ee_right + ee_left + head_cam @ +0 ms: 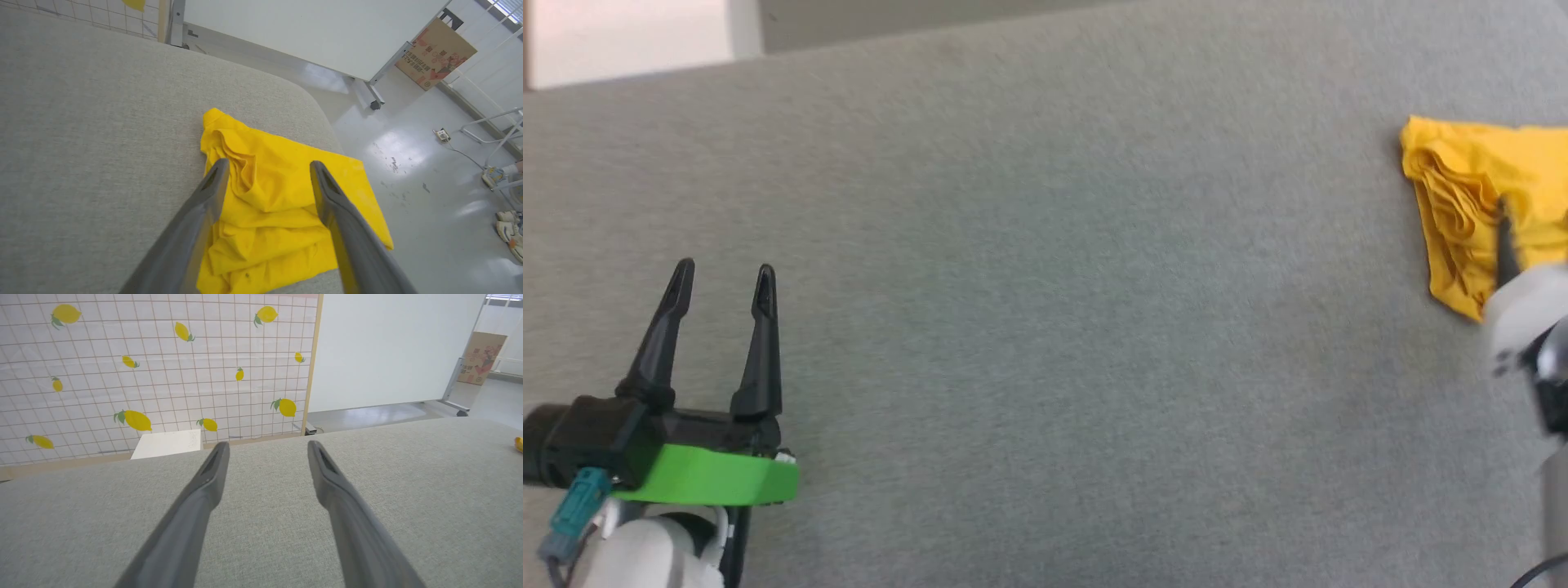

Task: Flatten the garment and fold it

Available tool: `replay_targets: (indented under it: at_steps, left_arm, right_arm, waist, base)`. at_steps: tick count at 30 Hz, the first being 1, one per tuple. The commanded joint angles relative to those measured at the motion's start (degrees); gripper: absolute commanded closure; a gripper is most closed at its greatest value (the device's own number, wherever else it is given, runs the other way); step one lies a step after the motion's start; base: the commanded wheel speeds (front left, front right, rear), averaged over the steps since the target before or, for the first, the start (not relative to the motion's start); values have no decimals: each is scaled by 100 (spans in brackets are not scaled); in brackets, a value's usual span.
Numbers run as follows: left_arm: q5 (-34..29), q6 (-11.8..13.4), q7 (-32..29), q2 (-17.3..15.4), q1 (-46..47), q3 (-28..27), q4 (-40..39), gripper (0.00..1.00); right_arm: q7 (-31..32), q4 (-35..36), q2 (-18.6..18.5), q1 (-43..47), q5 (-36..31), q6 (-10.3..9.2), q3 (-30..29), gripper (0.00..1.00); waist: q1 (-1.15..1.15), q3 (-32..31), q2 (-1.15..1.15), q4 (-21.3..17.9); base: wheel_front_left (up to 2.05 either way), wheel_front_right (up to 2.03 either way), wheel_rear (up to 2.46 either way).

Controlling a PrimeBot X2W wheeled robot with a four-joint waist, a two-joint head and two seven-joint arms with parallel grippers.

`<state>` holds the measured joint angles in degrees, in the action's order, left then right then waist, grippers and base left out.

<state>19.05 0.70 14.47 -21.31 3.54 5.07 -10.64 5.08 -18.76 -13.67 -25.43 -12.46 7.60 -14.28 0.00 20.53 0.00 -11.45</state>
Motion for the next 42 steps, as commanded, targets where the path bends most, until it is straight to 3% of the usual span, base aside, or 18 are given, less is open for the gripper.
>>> replay_targets:
  at_steps: [1,5,9,15,29,42]
  left_arm:
    - [-26,27,43,77,28,-11,59,0]
    - [-69,54,49,233,-139,0,257,0]
    - [49,38,51,421,-253,-76,352,0]
    - [-26,4,51,651,-507,-143,475,0]
    - [-473,-223,52,1093,-852,-167,857,0]
    - [-1005,-432,52,1310,-1173,-129,828,0]
  right_arm:
    - [-112,75,157,190,98,-11,-27,0]
    - [-446,464,812,797,195,-11,-112,0]
    - [-682,808,1045,1330,338,-11,-107,0]
    - [-1014,1143,1077,2048,979,-11,89,0]
    - [-1888,1576,1079,2848,1485,-11,331,0]
    - [-2006,1242,1079,3228,1183,-11,186,0]
  waist:
    - [0,-529,0,459]
    - [0,-809,0,663]
    - [0,-1014,0,812]
    - [0,-1292,0,990]
    - [0,-1811,0,1278]
    - [0,-2210,0,1263]
  base:
    - [0,0,0]
    - [0,0,0]
    - [0,0,0]
    - [0,0,0]
    - [0,0,0]
    - [0,0,0]
